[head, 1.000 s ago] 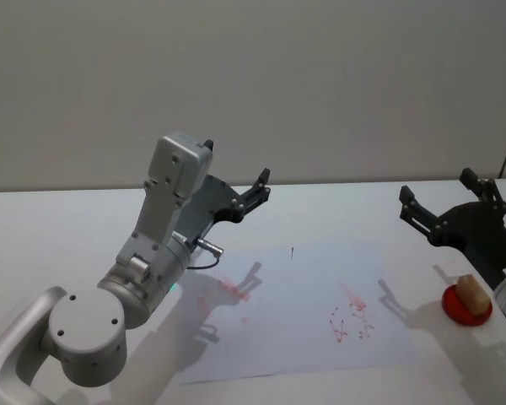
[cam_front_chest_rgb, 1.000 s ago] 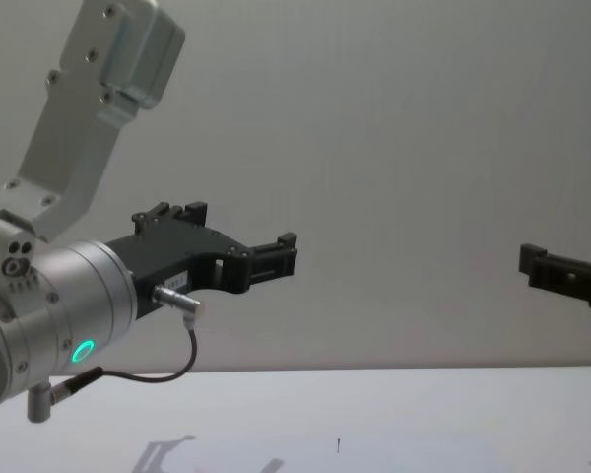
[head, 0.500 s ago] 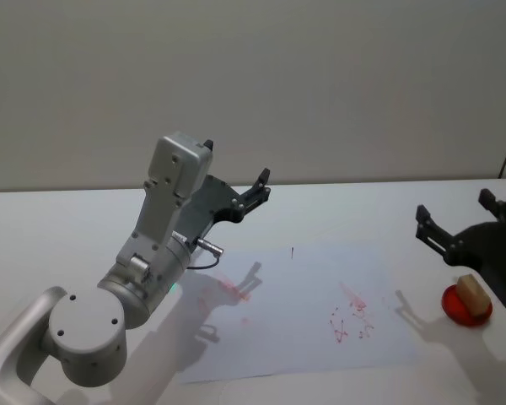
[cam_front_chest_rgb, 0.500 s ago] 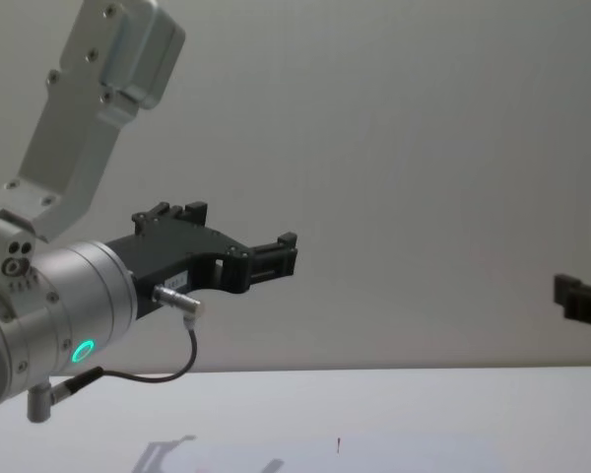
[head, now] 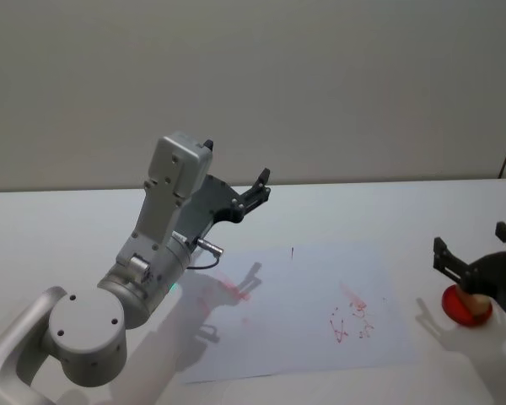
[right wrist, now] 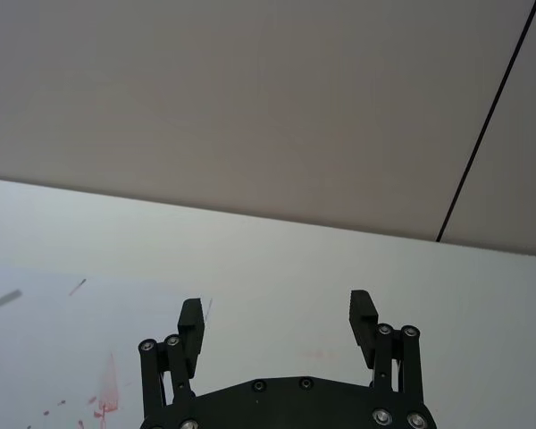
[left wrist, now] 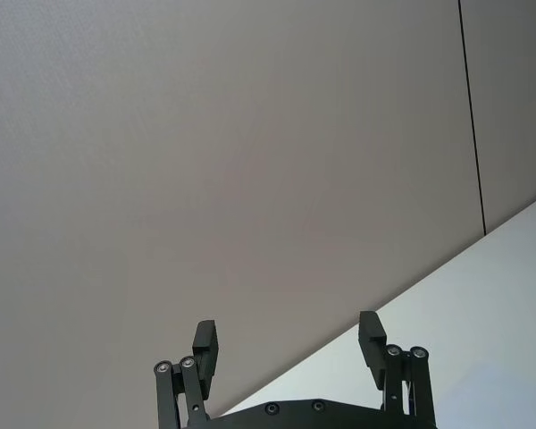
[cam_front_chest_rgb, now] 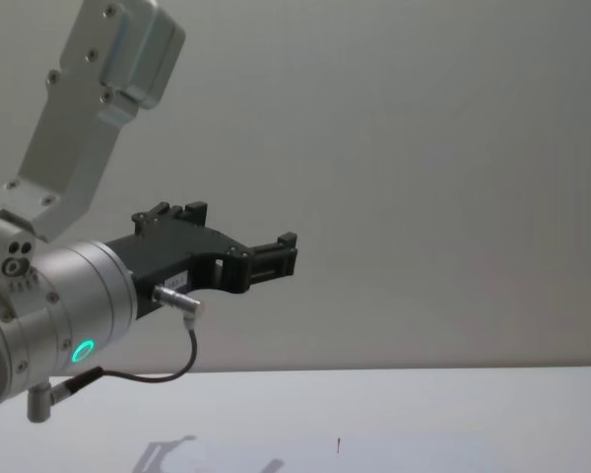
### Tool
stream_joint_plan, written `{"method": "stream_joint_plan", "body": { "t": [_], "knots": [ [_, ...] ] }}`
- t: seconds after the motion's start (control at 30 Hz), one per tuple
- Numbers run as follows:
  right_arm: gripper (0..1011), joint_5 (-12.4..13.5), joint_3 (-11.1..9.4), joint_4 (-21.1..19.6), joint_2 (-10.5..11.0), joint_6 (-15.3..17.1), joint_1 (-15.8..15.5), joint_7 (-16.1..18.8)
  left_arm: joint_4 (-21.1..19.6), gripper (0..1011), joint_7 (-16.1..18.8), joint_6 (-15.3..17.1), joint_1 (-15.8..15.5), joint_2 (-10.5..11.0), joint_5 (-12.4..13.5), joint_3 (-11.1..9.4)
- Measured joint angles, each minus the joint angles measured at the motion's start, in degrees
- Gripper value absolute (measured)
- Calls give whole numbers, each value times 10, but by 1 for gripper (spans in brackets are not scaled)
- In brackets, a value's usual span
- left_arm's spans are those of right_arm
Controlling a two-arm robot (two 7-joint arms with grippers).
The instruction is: Use the one hand to pick up the stamp and affix it onto the A4 paper.
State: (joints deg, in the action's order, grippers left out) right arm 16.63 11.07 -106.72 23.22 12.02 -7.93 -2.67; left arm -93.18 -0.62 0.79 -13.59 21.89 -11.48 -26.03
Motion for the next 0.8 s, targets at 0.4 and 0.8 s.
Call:
{"method": "stream_joint_plan", "body": {
  "t": [0.4,0.8],
  "knots": [
    [1001,8,-3,8,4,49,-13,1,0,1001,0,0,0,0,0,0],
    [1001,8,-7,17,8,84,-24,1,0,1001,0,0,0,0,0,0]
  ]
}}
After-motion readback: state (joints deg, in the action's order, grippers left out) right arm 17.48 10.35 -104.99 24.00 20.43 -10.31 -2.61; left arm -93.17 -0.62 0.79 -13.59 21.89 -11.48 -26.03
